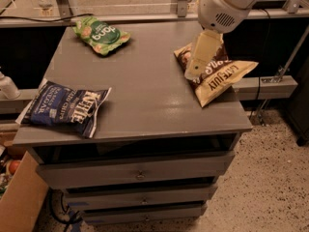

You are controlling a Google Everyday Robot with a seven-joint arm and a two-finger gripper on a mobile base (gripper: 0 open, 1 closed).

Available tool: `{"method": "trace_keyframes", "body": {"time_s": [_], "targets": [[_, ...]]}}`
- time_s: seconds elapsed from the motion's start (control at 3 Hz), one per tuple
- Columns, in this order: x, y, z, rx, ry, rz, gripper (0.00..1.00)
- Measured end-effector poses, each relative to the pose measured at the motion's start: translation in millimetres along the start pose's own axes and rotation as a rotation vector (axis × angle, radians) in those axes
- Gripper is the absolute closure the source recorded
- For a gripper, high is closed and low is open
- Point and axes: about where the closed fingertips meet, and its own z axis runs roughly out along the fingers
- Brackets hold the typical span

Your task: Move green rice chip bag near brown chip bag

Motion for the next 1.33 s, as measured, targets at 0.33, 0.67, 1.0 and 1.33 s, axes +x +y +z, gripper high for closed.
{"method": "trace_keyframes", "body": {"time_s": [0.33,0.67,1.0,1.33], "targets": [[-14.3,-10.0,13.3,0.01,-0.039,0.01,0.0],[-33.9,-35.2,44.9,0.017,-0.087,0.042,0.0],[-55.4,-62.3,82.9,0.005,-0.165,0.113,0.0],[-77.3,-81.5,117.4,0.004,-0.262,0.211,0.0]]}}
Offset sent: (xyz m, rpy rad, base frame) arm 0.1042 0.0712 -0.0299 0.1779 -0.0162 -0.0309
